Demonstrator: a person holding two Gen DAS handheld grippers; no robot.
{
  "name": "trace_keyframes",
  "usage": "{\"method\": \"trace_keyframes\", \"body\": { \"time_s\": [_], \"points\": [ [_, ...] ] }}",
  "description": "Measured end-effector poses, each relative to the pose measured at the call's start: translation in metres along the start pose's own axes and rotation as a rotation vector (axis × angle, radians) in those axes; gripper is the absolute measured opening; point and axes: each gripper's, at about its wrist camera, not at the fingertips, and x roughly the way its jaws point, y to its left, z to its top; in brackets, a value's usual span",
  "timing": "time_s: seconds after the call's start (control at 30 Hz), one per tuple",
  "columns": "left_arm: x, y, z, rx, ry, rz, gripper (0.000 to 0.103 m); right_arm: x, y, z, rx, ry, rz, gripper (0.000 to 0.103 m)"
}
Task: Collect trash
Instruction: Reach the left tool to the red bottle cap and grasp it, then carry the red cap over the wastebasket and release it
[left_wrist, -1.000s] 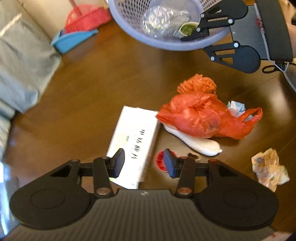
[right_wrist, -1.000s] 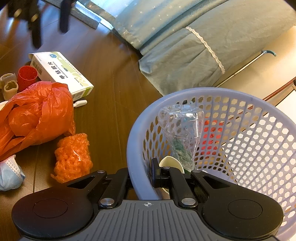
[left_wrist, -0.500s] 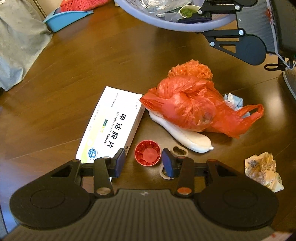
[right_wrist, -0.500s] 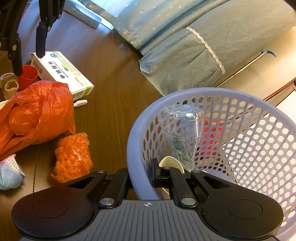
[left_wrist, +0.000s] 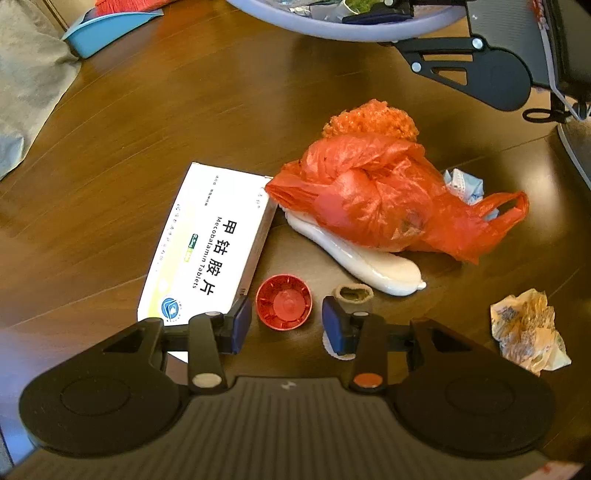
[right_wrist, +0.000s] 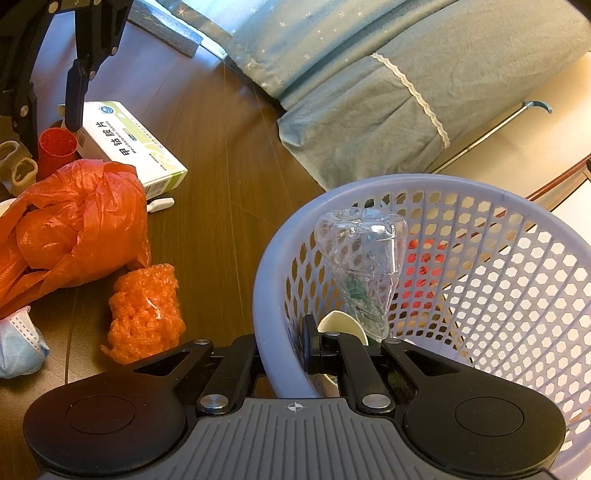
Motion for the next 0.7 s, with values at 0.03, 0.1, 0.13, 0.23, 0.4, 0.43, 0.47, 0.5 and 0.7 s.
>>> {"method": "trace_keyframes", "body": {
  "time_s": [0.03,0.1,0.13,0.23,0.4,0.43,0.47,0.5,0.7],
  "points": [
    [0.0,0.001,0.001,-0.001,-0.002,0.001,0.037,0.0,-0.001,0.0,0.0,-0.001,0.0,0.003],
    [0.001,0.002,0.002,-0.008,-0.002,0.006,0.037,0.0,-0.001,0.0,0.002,-0.001,0.0,0.003],
    [0.002,0.003,0.002,-0.013,-0.001,0.008,0.037,0.0,-0.001,0.0,0.0,-0.001,0.0,0.003],
    [0.003,0.003,0.002,-0.005,0.0,0.012,0.028,0.0,-0.001,0.0,0.001,-0.001,0.0,0.003],
    [-0.011,-0.001,0.004,0.072,-0.016,0.044,0.028,0.001,0.0,-0.001,0.005,-0.001,-0.001,0.003],
    [-0.017,-0.003,0.006,0.104,-0.023,0.063,0.028,0.001,-0.001,-0.001,0.006,-0.001,-0.001,0.003],
    [-0.021,-0.005,0.007,0.134,-0.032,0.081,0.028,0.001,-0.001,-0.001,0.006,-0.001,-0.001,0.003],
    [-0.028,-0.008,0.01,0.169,-0.045,0.103,0.028,0.001,-0.001,-0.001,0.006,-0.001,-0.001,0.003],
    [-0.059,-0.019,0.044,0.397,-0.133,0.251,0.028,0.001,-0.001,-0.001,0.005,-0.001,-0.001,0.003]
  ]
}}
